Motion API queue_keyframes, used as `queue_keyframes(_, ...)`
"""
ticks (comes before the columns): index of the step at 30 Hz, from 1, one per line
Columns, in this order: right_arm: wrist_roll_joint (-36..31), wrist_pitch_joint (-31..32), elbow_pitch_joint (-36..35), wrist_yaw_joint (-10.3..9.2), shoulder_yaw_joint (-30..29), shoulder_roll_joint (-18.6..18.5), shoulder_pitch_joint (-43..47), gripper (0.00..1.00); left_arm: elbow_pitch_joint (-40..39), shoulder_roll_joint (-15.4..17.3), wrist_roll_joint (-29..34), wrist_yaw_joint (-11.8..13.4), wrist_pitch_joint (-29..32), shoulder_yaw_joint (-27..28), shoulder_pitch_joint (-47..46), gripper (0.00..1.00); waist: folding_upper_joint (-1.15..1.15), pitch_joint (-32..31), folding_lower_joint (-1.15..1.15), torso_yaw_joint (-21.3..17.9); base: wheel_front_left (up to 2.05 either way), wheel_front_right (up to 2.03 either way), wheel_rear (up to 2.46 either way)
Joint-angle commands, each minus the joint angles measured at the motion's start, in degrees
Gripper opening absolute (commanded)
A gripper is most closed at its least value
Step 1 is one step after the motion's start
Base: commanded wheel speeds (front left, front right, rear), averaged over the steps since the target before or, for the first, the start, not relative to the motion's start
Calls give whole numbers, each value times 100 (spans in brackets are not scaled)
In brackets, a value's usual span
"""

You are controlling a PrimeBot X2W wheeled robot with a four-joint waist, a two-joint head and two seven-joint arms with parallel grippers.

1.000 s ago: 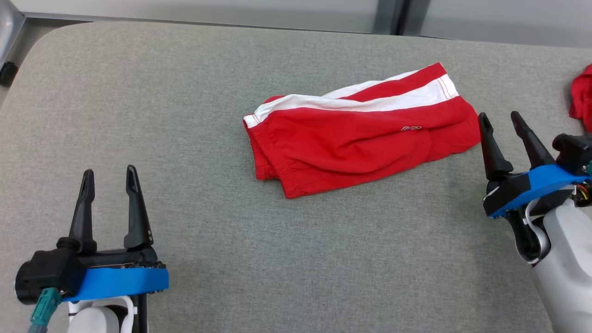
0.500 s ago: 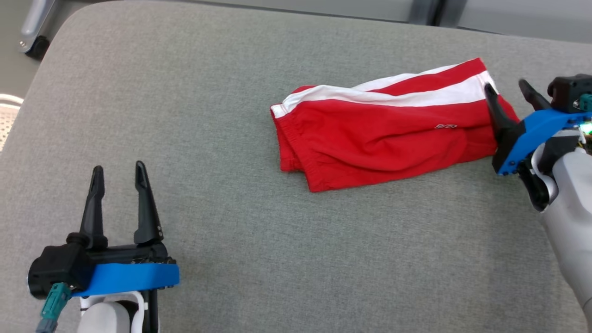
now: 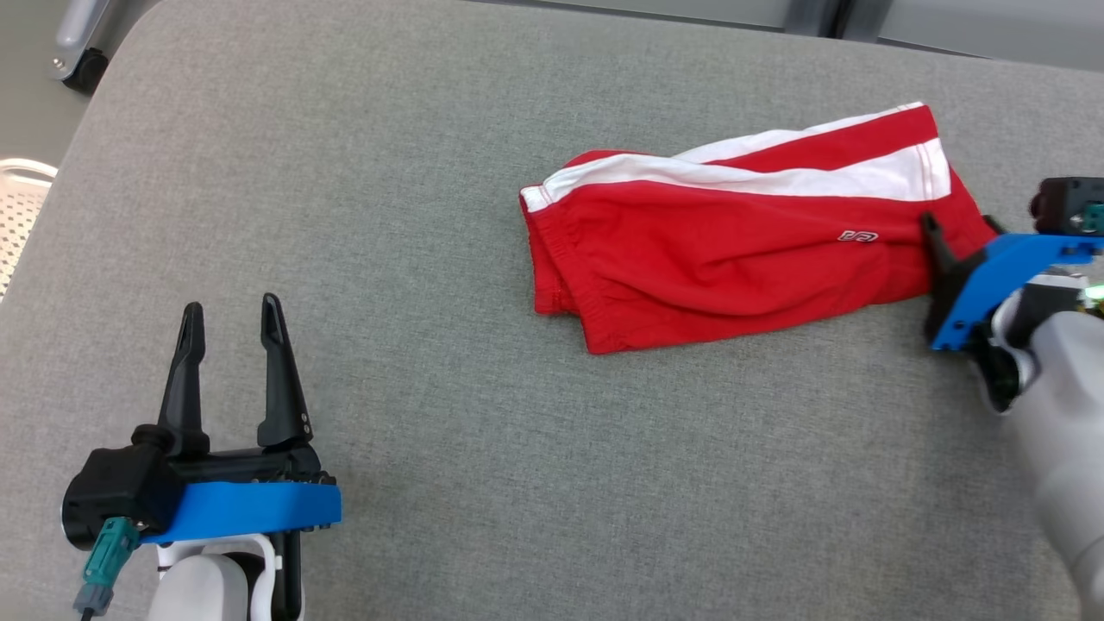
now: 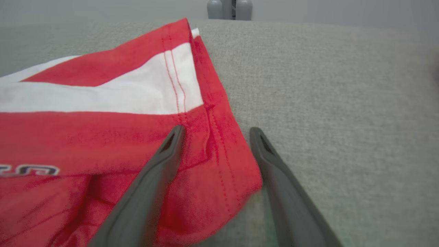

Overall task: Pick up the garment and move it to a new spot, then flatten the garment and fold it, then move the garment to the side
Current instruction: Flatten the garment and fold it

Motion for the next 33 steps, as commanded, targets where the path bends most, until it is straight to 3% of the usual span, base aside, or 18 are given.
queue_keyframes(1,132,98,48,8,40,270,113,45,12,-9,-21,9,-12,13,-93,100,0,-12,0,-27,0,0,0)
queue_keyframes(2,225,37,-35,9,61,343,128,19,18,-8,-20,6,-12,21,-86,100,0,-14,0,-43,0,0,0)
queue_keyframes(3,293,-1,-101,8,97,365,142,0,30,-8,-16,-1,-12,25,-81,100,0,-20,0,-60,0,0,0)
queue_keyframes(8,490,-197,-207,6,286,388,178,0,57,-9,3,-15,-13,11,-93,100,0,-83,0,-122,0,0,0)
queue_keyframes(16,855,-824,-331,1,322,55,611,0,113,-8,96,-22,-12,155,190,100,0,-481,0,-426,0,0,0)
queue_keyframes(26,1651,-1011,-1322,1,306,-720,1745,0,78,-9,311,-78,-12,285,440,100,0,-790,0,-911,0,0,0)
queue_keyframes(33,1680,-1014,-1967,1,355,-781,1993,0,100,-7,406,-139,-12,377,434,100,0,-783,0,-1023,0,0,0)
